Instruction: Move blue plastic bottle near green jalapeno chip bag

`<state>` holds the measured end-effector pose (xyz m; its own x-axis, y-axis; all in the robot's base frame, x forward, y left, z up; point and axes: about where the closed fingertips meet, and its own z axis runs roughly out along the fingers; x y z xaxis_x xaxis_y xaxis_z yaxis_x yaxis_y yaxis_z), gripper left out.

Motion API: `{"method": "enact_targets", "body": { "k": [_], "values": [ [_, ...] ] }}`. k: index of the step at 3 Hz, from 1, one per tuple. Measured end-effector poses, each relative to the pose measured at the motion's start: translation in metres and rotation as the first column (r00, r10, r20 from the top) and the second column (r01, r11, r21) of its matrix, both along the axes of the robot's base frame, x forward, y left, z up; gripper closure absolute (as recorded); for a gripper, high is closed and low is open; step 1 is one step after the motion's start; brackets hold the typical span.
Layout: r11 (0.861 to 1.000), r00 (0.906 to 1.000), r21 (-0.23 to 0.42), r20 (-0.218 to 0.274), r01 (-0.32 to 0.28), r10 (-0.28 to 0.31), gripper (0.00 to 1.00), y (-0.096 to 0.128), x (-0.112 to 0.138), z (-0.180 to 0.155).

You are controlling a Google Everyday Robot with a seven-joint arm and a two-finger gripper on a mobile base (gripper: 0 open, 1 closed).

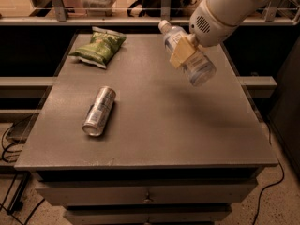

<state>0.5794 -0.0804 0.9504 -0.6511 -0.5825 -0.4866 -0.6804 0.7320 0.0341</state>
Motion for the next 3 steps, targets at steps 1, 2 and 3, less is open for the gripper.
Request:
{"method": "enact_targets", "body": {
  "k": [1, 2, 3],
  "values": [
    [1.0, 1.0, 0.0, -0.001, 0.0, 0.0, 1.0, 0.0, 0.0, -0.001],
    [0.994, 0.9995, 0.107, -0.011, 0.032, -0.031, 1.0, 0.015, 0.013, -0.006],
    [0.962, 0.9988, 0.269, -0.033, 0.044, -0.036, 1.0, 0.054, 0.044, -0.009]
  ]
}}
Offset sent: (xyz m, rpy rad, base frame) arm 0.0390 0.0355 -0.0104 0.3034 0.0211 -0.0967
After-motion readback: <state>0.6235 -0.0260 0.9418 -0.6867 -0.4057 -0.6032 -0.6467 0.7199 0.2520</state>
